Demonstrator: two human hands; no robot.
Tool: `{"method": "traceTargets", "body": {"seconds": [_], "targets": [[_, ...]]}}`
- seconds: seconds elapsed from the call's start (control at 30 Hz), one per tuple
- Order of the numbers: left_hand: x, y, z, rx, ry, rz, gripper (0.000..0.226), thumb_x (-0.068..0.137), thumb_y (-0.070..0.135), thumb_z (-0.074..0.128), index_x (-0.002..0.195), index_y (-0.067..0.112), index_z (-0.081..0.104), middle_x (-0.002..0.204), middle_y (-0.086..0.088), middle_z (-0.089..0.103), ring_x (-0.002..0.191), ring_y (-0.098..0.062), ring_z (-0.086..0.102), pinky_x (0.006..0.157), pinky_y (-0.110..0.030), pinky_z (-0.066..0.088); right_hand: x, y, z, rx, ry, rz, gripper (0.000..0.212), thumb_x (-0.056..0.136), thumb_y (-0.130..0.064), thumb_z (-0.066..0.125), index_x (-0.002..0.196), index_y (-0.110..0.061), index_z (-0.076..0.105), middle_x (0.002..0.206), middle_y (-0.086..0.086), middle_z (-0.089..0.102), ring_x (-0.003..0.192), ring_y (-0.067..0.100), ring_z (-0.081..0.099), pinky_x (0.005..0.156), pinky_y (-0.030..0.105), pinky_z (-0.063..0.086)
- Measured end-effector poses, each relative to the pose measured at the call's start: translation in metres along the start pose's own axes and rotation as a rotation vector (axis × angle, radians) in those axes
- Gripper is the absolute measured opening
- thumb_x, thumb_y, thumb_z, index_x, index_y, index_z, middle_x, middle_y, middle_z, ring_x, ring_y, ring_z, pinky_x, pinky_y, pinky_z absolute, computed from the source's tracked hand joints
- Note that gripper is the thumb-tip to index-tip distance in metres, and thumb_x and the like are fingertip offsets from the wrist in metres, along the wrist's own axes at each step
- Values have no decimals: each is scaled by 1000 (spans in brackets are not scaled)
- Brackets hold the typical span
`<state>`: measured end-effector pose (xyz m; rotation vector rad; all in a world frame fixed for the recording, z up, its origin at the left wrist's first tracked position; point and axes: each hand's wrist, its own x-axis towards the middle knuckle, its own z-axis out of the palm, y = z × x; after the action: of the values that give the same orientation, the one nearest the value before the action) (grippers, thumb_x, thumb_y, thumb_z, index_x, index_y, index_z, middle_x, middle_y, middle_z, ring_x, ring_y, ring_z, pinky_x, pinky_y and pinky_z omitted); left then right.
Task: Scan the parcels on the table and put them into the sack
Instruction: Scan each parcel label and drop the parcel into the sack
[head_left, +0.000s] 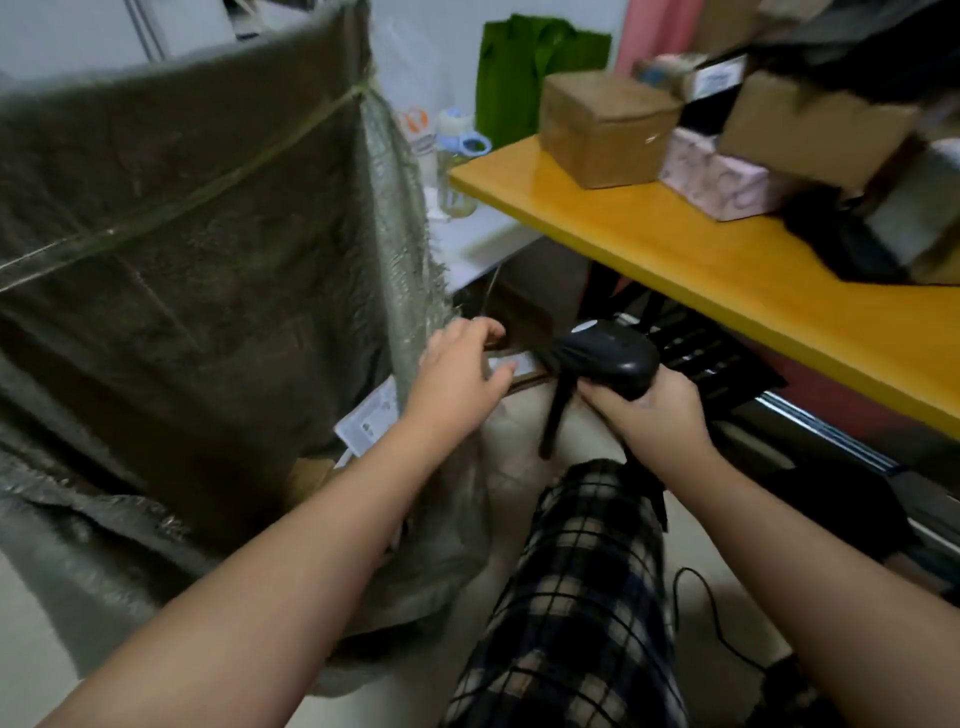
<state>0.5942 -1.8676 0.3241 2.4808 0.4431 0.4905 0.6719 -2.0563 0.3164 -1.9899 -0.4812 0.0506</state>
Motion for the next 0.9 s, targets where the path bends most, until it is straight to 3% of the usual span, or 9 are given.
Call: {"method": "traceTargets", "body": {"seconds": [0.1, 0.17, 0.23, 0.37, 0.5, 0.6, 0.73, 0.83, 0.9], "targets": [[9, 54, 2, 73, -45, 155, 37, 89, 32, 61, 123, 18, 55, 120, -5, 54, 113, -26, 47, 100, -40, 38, -12, -2, -58, 6, 113, 2, 28, 76, -29, 79, 101, -22, 67, 81, -15, 63, 77, -3, 56, 61, 1, 37], [14, 92, 8, 79, -52, 247, 37, 90, 34, 61, 123, 18, 55, 120, -5, 54, 113, -26, 48, 98, -40, 39, -20, -1, -98, 12, 192, 12, 15, 77, -31, 78, 85, -26, 67, 70, -15, 63, 70, 1, 58, 56, 10, 38], [16, 129, 18, 71, -58, 334, 36, 90, 33, 61, 122, 18, 56, 119, -5, 55, 112, -26, 49, 96, -39, 40, -28, 1, -135, -3, 283, 4, 16, 77, -31, 78, 73, -30, 62, 61, -16, 60, 63, 1, 56, 52, 11, 37], [20, 203, 50, 33, -117, 495, 37, 91, 33, 60, 124, 17, 55, 120, -5, 55, 115, -26, 48, 97, -41, 40, -48, 10, -208, -9, 432, 17, 16, 76, -32, 78, 84, -29, 64, 70, -15, 60, 72, 7, 56, 61, 21, 39], [16, 276, 92, -15, -176, 623, 38, 91, 33, 60, 125, 18, 54, 123, -4, 54, 116, -25, 47, 98, -39, 40, -76, 19, -280, -44, 562, 31, 18, 76, -30, 78, 80, -37, 62, 71, -17, 62, 72, 8, 60, 65, 27, 45], [12, 327, 122, -40, -229, 706, 38, 91, 35, 60, 126, 21, 53, 126, -2, 52, 120, -22, 45, 101, -37, 38, -92, 25, -327, -67, 672, 66, 20, 75, -33, 79, 89, -33, 65, 81, -4, 69, 84, 20, 66, 76, 34, 52], [2, 392, 158, -91, -301, 804, 40, 91, 37, 60, 127, 23, 51, 129, -2, 48, 123, -22, 42, 103, -38, 37, -113, 33, -374, -69, 836, 79, 18, 75, -29, 78, 82, -36, 63, 77, -19, 64, 77, -5, 59, 67, 18, 44], [-11, 437, 179, -143, -296, 901, 48, 92, 41, 57, 136, 25, 46, 137, 0, 43, 126, -22, 39, 105, -39, 35, -127, 41, -402, -28, 964, 119, 18, 76, -25, 77, 72, -34, 62, 64, -20, 63, 64, -11, 59, 57, 15, 42], [-19, 461, 190, -133, -303, 979, 55, 92, 46, 54, 142, 27, 40, 147, 1, 37, 133, -23, 33, 108, -41, 31, -133, 47, -416, 6, 1022, 152, 13, 76, -27, 77, 79, -32, 65, 72, -18, 64, 69, -10, 59, 59, 18, 42]]}}
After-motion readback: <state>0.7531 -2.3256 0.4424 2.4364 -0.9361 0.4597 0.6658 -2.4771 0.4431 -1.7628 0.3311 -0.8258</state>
